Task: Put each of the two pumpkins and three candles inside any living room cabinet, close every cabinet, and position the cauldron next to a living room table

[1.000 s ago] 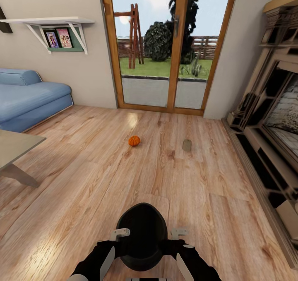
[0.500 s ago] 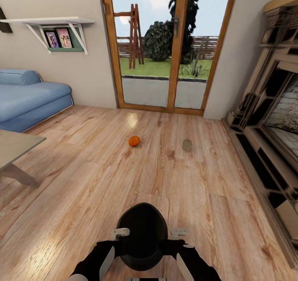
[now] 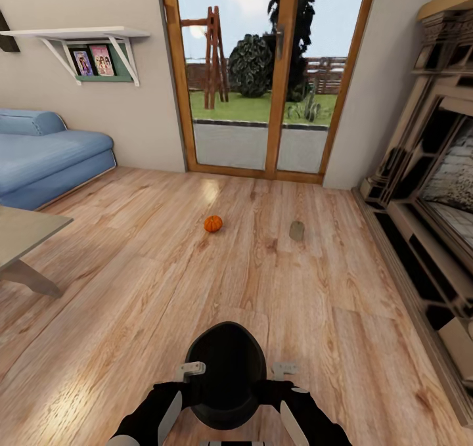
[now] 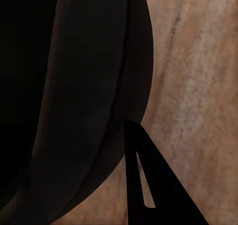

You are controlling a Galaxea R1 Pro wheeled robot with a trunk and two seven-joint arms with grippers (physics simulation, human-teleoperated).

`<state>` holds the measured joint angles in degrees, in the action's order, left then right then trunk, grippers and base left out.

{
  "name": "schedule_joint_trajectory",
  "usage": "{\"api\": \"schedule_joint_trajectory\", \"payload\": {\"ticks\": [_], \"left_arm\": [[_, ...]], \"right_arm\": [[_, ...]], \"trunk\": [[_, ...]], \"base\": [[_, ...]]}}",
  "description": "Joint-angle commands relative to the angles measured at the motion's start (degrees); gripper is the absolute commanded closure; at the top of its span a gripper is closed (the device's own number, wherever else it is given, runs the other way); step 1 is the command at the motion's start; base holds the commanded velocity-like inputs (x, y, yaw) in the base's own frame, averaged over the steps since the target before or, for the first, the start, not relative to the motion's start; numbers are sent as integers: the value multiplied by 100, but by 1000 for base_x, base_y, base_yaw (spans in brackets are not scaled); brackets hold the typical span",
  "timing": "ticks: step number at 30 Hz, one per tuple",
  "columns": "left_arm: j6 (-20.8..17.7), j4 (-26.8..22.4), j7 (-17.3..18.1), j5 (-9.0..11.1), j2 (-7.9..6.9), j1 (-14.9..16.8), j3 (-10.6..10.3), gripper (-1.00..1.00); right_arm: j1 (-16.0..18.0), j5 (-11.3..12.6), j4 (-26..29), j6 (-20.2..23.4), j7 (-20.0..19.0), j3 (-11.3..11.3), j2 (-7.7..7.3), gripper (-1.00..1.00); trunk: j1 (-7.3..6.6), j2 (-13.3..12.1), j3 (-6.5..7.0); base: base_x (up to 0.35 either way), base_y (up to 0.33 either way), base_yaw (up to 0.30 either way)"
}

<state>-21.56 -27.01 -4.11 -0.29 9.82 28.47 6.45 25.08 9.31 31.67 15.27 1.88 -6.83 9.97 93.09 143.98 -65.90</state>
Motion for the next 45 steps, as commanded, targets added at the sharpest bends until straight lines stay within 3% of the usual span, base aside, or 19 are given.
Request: {"api": "schedule_joint_trajectory", "payload": {"ticks": [1,45], "left_arm": [[3,3,-2,46,2,1,-21,100],[-75,3,-20,46,11,1,-30,100]], "right_arm": [[-3,59,-3,-4,-21,-12,2,100],[-3,44,-3,-37,-30,-3,2,100]], "trunk": [[-2,-1,22],[-116,-60,997]], "base": [[0,0,0],[0,0,0]]}}
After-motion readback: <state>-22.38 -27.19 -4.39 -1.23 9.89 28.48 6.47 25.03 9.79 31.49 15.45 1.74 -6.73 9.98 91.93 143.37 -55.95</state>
